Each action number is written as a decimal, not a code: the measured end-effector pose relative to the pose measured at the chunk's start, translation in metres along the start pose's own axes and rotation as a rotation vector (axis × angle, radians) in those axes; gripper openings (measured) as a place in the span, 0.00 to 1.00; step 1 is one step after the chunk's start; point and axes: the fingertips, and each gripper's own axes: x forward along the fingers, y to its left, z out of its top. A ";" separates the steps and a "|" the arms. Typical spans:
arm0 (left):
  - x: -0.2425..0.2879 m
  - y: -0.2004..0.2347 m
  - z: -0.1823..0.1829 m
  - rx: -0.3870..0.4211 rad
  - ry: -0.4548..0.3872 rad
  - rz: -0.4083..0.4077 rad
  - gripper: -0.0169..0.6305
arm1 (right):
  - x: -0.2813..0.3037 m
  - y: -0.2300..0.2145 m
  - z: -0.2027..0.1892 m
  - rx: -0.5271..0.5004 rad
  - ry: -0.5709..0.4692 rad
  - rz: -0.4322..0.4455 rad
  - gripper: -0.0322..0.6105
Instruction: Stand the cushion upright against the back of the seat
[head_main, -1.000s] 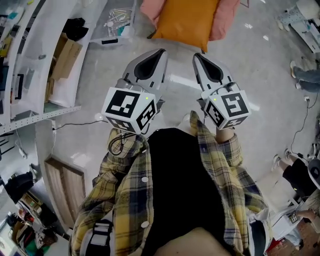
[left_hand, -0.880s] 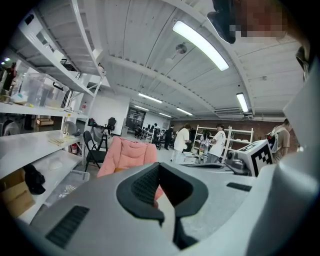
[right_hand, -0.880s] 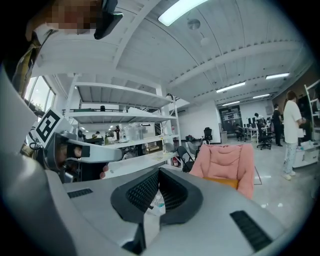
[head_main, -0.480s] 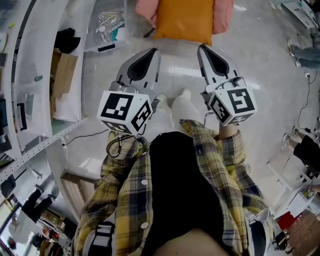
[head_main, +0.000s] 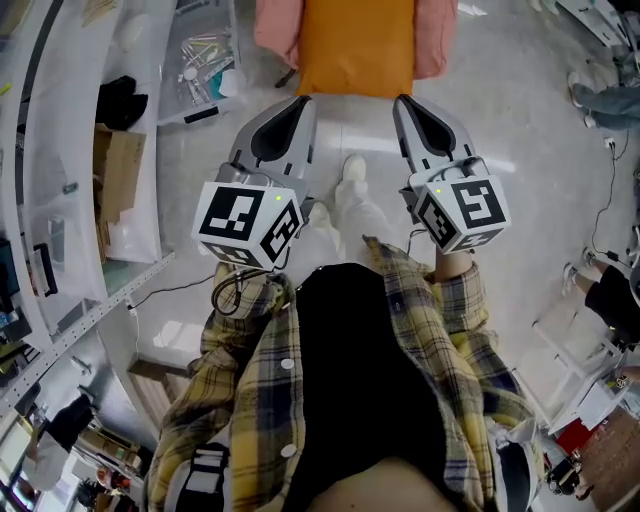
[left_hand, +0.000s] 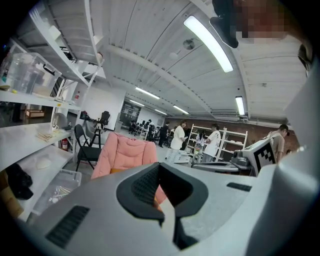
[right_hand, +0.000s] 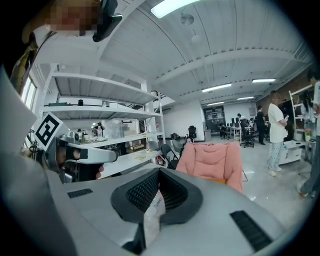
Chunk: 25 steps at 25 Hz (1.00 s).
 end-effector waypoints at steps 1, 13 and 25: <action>0.010 0.002 0.004 0.002 -0.002 0.002 0.03 | 0.006 -0.009 0.003 0.002 -0.003 -0.001 0.08; 0.124 0.018 0.044 0.005 -0.020 0.044 0.03 | 0.051 -0.123 0.041 -0.014 -0.024 -0.008 0.08; 0.164 0.042 0.045 -0.001 0.023 0.070 0.03 | 0.081 -0.154 0.031 -0.056 0.042 -0.032 0.08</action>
